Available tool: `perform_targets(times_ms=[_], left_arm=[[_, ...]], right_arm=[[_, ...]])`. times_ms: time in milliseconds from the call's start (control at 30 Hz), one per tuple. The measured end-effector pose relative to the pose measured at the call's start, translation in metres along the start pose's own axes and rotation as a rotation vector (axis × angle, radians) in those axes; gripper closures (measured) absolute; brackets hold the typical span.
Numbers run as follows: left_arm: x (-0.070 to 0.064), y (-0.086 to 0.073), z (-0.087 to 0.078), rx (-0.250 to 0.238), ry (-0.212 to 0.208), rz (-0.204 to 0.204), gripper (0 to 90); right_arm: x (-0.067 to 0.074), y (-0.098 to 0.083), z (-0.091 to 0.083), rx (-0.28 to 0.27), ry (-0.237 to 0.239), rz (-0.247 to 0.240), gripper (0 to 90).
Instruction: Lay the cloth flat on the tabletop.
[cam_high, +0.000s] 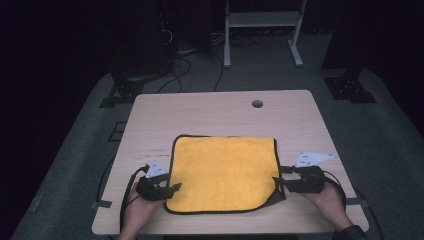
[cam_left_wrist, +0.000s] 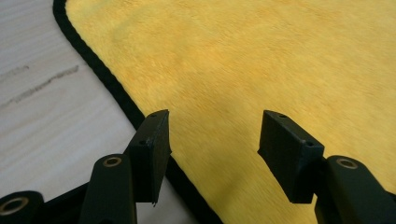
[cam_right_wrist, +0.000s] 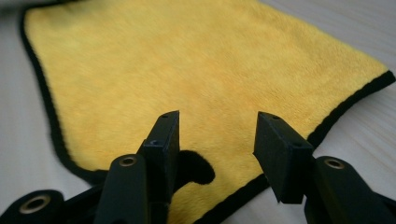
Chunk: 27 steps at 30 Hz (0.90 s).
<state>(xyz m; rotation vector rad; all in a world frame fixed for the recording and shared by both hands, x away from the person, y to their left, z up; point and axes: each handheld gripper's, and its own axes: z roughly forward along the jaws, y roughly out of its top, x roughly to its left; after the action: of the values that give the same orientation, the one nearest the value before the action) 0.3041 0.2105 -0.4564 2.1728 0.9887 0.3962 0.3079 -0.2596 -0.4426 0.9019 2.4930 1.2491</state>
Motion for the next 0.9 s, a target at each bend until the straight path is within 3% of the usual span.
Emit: perform_targets(times_ms=[167, 300, 467, 667, 833, 900], left_arm=[[0.004, 0.004, 0.013, 0.041, 0.018, 0.012, 42.4], [0.003, 0.002, 0.016, 0.062, 0.027, 0.02, 42.3], [-0.002, -0.001, 0.013, 0.072, 0.039, 0.029, 42.5], [-0.009, -0.008, 0.005, 0.079, 0.032, 0.035, 42.8], [-0.01, -0.011, 0.002, 0.077, 0.026, 0.038, 42.6], [-0.009, -0.012, 0.0, 0.075, 0.019, 0.032, 41.8]], right_arm=[[-0.009, -0.003, 0.028, 0.108, -0.019, -0.026, 49.5], [-0.008, -0.006, 0.039, 0.156, -0.018, -0.04, 48.1], [-0.003, -0.008, 0.036, 0.169, -0.034, -0.073, 48.8], [0.006, -0.014, 0.03, 0.172, -0.019, -0.085, 48.3], [0.013, -0.017, 0.023, 0.176, -0.006, -0.075, 45.9], [0.015, -0.017, 0.015, 0.147, 0.017, -0.044, 45.0]])
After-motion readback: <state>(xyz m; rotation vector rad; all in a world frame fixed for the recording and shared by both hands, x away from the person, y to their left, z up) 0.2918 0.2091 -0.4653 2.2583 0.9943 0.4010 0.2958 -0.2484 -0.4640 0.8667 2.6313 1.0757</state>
